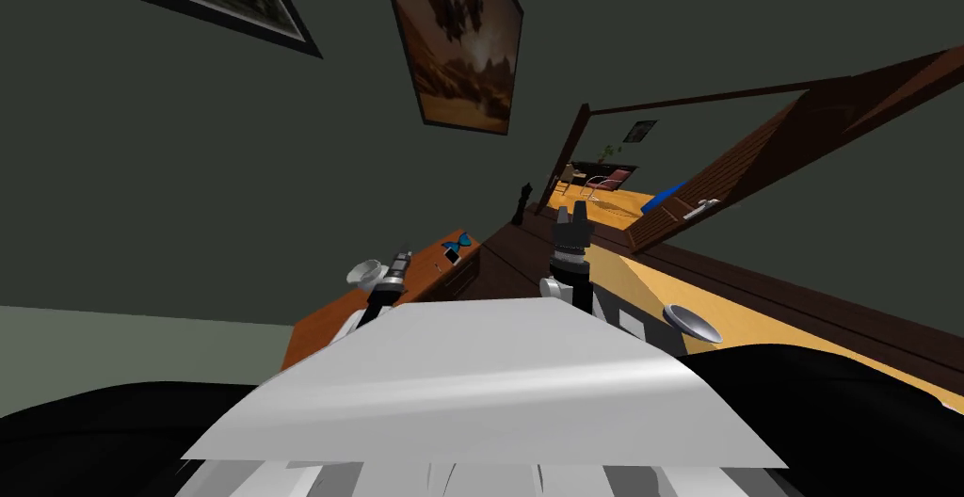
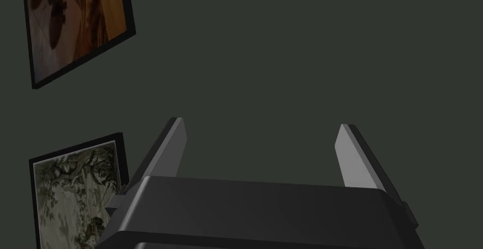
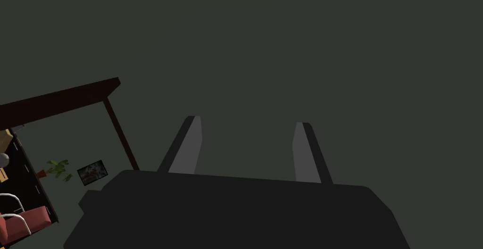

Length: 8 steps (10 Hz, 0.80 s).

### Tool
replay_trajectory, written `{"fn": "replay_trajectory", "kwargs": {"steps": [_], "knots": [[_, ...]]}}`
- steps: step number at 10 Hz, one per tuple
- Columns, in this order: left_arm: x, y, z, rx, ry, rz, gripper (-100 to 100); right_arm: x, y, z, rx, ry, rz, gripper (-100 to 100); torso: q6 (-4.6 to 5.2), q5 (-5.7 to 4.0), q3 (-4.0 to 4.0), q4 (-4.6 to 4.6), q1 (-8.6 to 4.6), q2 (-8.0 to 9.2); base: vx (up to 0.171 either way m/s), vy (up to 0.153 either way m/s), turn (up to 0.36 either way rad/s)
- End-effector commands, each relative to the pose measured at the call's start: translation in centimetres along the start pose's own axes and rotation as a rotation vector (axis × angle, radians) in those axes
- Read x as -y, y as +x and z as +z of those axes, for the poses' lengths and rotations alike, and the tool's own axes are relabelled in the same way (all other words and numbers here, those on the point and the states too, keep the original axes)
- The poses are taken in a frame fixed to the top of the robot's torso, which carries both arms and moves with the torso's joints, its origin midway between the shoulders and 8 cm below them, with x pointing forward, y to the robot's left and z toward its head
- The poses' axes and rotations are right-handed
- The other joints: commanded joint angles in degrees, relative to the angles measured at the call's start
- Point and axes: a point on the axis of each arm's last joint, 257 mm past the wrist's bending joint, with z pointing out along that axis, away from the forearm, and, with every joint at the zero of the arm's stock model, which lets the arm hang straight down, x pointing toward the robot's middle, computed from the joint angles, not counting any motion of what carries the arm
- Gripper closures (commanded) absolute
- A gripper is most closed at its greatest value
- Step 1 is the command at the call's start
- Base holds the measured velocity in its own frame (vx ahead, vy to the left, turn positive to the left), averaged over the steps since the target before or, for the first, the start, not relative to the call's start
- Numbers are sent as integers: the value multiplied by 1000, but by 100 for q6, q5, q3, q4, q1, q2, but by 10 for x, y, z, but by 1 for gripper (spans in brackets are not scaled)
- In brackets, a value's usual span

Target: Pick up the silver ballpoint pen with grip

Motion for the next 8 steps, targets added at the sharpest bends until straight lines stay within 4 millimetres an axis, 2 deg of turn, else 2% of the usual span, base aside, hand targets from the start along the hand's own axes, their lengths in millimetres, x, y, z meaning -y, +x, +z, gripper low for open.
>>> {"fn": "replay_trajectory", "kwargs": {"steps": [1,2,3,5,6,8], "knots": [[-34,5,-7,-20,-89,22,-100,0,0,0,0,0,0,0,0,0,0,0,0,0,77,-15,-298],[-57,5,-12,-33,-147,37,-100,0,0,0,0,0,0,0,1,0,-2,-1,-1,-4,94,-25,-266],[-62,5,-14,-35,-158,37,-100,0,0,0,0,0,0,0,-1,-1,-5,-2,-5,-10,61,-19,-46],[-103,5,-28,-61,-267,64,-100,0,0,0,0,0,0,0,-1,-2,0,0,-6,0,73,-27,-181],[-109,5,-31,-62,-281,65,-100,0,0,0,0,0,0,0,-2,-2,-2,-1,-9,-4,63,-22,-94],[-153,4,-52,-91,-399,90,-100,0,0,0,0,0,0,0,-2,-2,0,0,-8,1,71,-42,-228]]}}
